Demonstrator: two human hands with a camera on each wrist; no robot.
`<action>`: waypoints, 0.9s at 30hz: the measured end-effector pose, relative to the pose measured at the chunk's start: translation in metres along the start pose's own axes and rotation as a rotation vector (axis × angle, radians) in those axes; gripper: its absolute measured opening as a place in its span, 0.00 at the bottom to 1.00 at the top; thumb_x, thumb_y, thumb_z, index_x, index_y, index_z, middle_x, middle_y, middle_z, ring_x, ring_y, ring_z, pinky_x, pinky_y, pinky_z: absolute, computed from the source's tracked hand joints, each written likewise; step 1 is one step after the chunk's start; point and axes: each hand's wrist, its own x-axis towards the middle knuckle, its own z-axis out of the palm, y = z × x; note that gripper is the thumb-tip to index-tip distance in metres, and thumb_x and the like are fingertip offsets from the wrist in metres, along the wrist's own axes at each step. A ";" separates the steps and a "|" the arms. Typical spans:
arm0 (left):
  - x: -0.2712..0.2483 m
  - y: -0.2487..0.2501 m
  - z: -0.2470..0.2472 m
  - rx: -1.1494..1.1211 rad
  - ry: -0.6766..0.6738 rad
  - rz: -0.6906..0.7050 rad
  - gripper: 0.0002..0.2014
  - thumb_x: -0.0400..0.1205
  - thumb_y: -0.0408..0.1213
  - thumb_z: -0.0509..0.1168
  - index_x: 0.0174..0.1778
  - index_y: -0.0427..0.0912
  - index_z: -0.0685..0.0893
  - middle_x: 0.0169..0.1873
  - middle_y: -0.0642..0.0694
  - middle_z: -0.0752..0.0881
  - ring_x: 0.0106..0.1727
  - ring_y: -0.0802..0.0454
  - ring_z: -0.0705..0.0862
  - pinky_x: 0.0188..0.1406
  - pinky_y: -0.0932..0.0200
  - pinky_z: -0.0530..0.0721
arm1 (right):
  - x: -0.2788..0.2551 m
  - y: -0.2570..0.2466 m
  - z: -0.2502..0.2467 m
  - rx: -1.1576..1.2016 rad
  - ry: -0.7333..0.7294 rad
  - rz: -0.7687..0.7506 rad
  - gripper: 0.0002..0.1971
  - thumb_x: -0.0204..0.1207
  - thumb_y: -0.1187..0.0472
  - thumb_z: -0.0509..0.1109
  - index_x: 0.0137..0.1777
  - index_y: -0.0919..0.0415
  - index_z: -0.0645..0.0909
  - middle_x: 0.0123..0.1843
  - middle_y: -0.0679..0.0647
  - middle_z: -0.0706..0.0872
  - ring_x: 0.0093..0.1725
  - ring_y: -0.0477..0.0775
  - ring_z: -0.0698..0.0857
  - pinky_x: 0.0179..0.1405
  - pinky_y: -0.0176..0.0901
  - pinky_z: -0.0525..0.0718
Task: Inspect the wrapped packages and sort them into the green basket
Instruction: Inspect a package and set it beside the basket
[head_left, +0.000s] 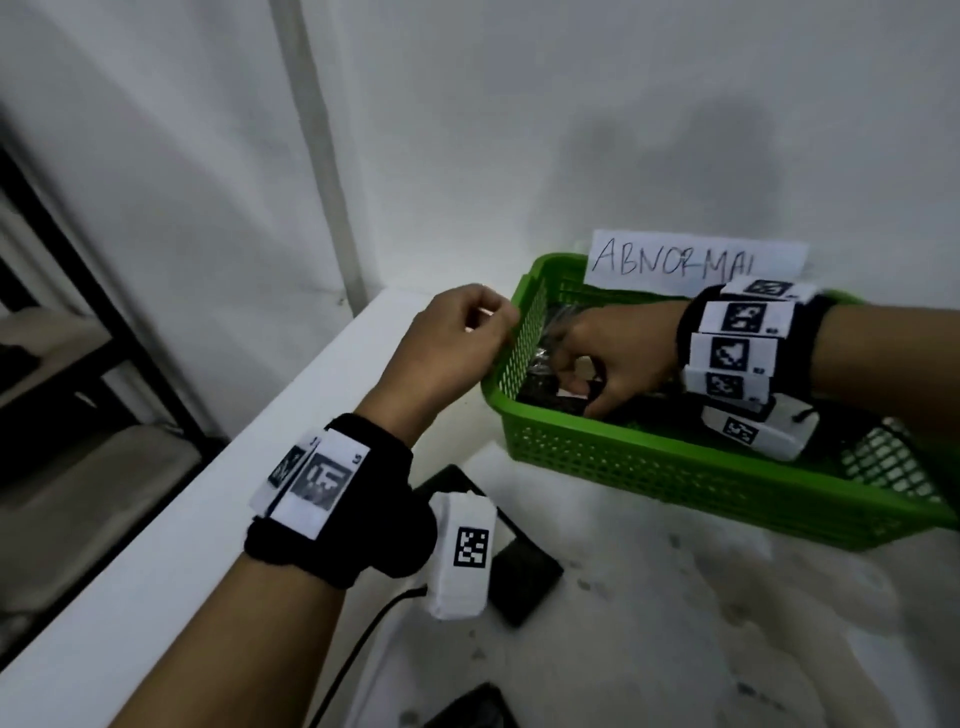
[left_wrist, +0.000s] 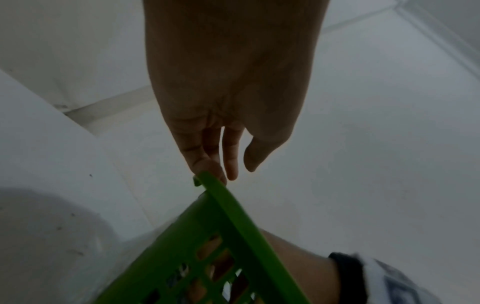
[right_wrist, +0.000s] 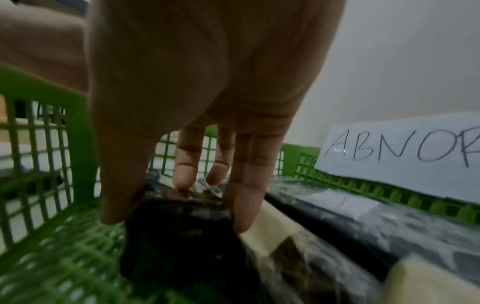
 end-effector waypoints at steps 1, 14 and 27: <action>0.000 0.000 -0.001 -0.001 -0.005 0.009 0.08 0.84 0.46 0.65 0.47 0.48 0.87 0.41 0.48 0.90 0.39 0.53 0.86 0.52 0.47 0.87 | 0.002 0.001 0.004 -0.007 -0.002 -0.014 0.13 0.69 0.48 0.81 0.36 0.50 0.80 0.43 0.51 0.84 0.39 0.47 0.79 0.40 0.43 0.76; -0.051 0.026 -0.020 -0.097 0.107 0.074 0.07 0.86 0.38 0.65 0.49 0.42 0.87 0.37 0.48 0.88 0.32 0.57 0.85 0.36 0.61 0.86 | -0.060 -0.042 -0.064 -0.008 0.367 0.117 0.23 0.73 0.27 0.56 0.42 0.43 0.82 0.40 0.42 0.87 0.35 0.36 0.81 0.38 0.42 0.74; -0.144 0.003 -0.040 0.316 -0.289 -0.286 0.13 0.88 0.39 0.59 0.56 0.34 0.85 0.43 0.45 0.86 0.37 0.48 0.86 0.35 0.60 0.87 | -0.054 -0.164 0.047 0.107 0.395 0.247 0.21 0.76 0.36 0.70 0.57 0.52 0.80 0.47 0.47 0.86 0.50 0.55 0.86 0.46 0.46 0.81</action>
